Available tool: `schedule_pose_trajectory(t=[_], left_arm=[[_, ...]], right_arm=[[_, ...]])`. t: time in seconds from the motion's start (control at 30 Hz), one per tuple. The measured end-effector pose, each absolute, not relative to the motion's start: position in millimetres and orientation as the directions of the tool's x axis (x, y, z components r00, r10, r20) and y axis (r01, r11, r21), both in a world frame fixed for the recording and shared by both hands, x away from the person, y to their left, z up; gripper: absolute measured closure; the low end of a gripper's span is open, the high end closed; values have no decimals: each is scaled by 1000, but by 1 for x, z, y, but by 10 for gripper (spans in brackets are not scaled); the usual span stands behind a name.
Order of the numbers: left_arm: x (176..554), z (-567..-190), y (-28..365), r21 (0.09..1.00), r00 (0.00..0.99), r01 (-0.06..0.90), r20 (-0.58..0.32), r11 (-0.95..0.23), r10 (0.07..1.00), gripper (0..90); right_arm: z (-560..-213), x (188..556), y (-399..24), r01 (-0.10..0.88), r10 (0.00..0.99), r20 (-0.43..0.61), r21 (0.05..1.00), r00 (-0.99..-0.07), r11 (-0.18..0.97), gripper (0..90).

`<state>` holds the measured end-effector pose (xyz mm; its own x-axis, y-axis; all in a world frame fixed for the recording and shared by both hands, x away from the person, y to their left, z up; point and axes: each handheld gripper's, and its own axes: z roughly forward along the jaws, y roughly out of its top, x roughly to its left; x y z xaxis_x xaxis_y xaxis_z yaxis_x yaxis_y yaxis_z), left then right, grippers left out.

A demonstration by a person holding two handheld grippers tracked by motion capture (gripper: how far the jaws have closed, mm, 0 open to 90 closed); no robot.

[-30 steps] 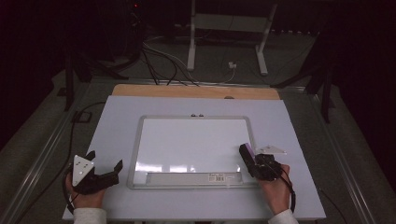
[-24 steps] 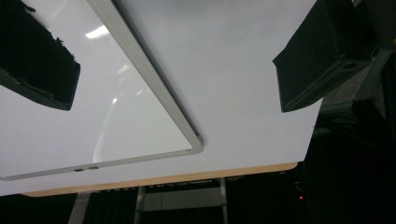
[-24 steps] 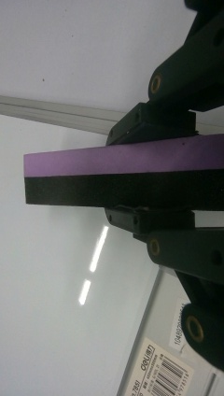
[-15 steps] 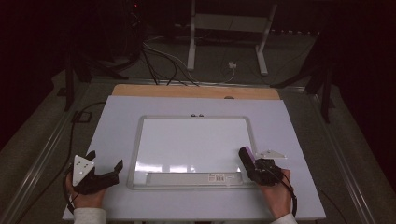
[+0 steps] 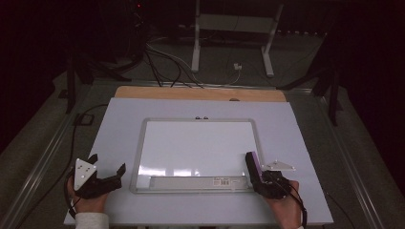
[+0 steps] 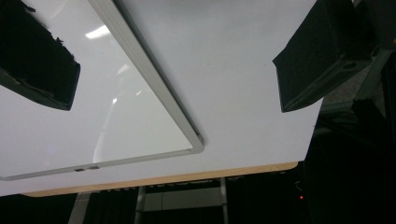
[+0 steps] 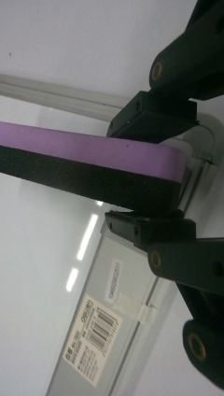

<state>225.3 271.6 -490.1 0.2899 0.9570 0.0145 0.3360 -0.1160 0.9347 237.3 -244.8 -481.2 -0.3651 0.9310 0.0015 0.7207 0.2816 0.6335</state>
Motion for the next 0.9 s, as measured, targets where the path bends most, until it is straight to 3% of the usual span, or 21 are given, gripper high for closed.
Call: schedule_pose_trajectory(t=[0.2, 0.57, 0.9], left_arm=[[225, -490, 272, 936, 290, 334, 14, -115, 957, 6], [225, -490, 271, 935, 290, 335, 17, -118, 957, 6], [224, -490, 272, 936, 292, 332, 15, -116, 956, 6]], right_arm=[[-482, 238, -248, 709, 926, 33, 653, -376, 265, 491], [-478, 253, -260, 616, 907, 110, 766, -406, 183, 198], [-469, 252, -272, 529, 896, 101, 833, -431, 160, 105]])
